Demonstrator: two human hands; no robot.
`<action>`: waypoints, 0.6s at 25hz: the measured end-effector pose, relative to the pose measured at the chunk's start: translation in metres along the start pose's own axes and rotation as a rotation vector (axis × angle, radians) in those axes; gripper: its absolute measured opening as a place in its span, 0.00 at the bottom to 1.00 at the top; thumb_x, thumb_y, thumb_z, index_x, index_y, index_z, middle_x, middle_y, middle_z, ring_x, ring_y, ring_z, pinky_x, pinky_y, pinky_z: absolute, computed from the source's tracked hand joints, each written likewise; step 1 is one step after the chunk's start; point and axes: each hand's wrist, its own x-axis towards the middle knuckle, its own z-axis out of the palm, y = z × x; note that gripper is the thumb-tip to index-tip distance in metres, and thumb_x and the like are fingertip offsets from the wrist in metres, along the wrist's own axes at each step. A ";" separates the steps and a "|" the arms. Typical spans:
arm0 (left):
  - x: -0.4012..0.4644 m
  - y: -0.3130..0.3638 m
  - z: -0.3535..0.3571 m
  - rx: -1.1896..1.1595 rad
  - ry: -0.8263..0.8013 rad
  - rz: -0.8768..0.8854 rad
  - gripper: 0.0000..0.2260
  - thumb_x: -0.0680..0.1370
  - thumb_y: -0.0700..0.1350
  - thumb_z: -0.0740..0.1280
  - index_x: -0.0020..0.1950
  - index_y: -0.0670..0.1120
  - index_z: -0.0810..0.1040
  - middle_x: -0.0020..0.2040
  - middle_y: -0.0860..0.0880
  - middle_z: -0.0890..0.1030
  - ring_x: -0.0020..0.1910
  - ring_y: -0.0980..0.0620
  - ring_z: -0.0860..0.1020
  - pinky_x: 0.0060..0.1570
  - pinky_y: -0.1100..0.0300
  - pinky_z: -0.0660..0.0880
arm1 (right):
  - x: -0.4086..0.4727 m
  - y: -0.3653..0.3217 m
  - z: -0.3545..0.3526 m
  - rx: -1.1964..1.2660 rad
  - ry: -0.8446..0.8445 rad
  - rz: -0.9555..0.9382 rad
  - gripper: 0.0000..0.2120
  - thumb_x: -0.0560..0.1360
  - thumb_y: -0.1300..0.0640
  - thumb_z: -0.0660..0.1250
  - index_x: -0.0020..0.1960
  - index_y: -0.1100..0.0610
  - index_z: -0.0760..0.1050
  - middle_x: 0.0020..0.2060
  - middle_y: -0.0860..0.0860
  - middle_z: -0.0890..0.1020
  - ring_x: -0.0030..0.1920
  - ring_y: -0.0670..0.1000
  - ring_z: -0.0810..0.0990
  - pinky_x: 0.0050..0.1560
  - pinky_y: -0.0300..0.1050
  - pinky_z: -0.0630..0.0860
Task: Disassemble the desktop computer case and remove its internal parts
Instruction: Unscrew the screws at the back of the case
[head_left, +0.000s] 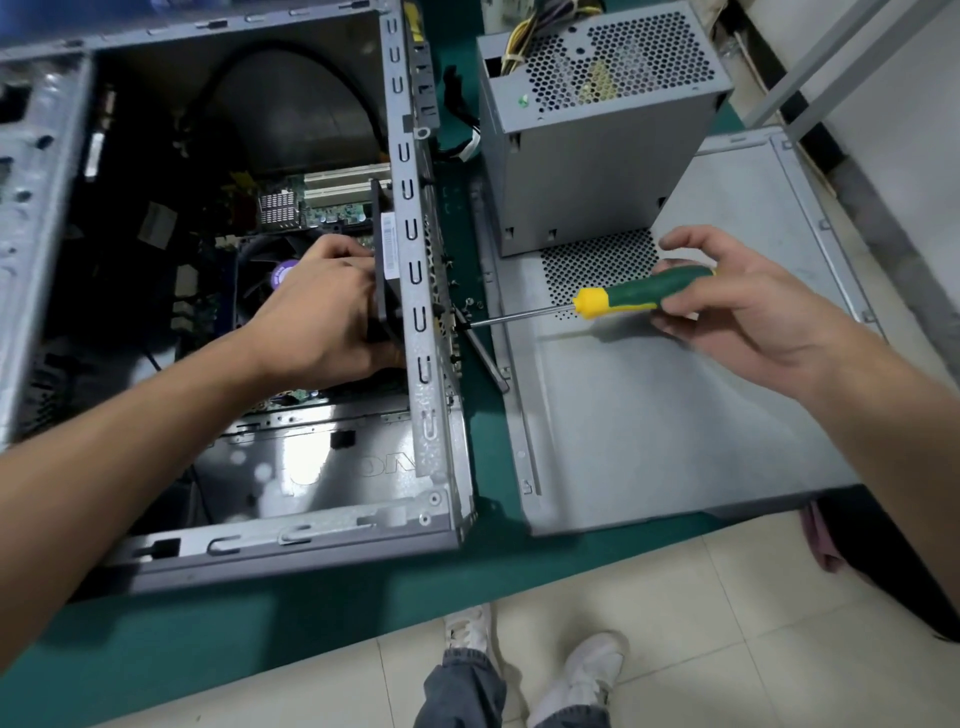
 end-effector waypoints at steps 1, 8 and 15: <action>0.000 0.000 0.000 0.009 -0.003 -0.005 0.02 0.69 0.53 0.61 0.38 0.59 0.68 0.32 0.50 0.77 0.33 0.43 0.80 0.50 0.54 0.62 | 0.001 0.001 0.000 -0.062 0.006 -0.009 0.10 0.76 0.65 0.65 0.50 0.51 0.74 0.42 0.52 0.78 0.40 0.50 0.78 0.43 0.44 0.77; 0.001 0.000 0.000 0.059 -0.016 -0.041 0.11 0.68 0.54 0.61 0.34 0.49 0.78 0.33 0.46 0.80 0.34 0.41 0.81 0.50 0.54 0.62 | 0.001 -0.002 0.003 -0.356 0.117 -0.052 0.02 0.80 0.57 0.64 0.49 0.52 0.74 0.36 0.52 0.75 0.29 0.47 0.72 0.33 0.42 0.69; 0.001 -0.002 0.000 0.052 0.014 -0.036 0.04 0.68 0.54 0.60 0.36 0.57 0.73 0.32 0.47 0.80 0.34 0.42 0.80 0.51 0.55 0.62 | -0.001 -0.002 0.004 -0.595 0.119 -0.006 0.17 0.81 0.42 0.59 0.48 0.56 0.73 0.33 0.52 0.74 0.28 0.50 0.69 0.29 0.42 0.66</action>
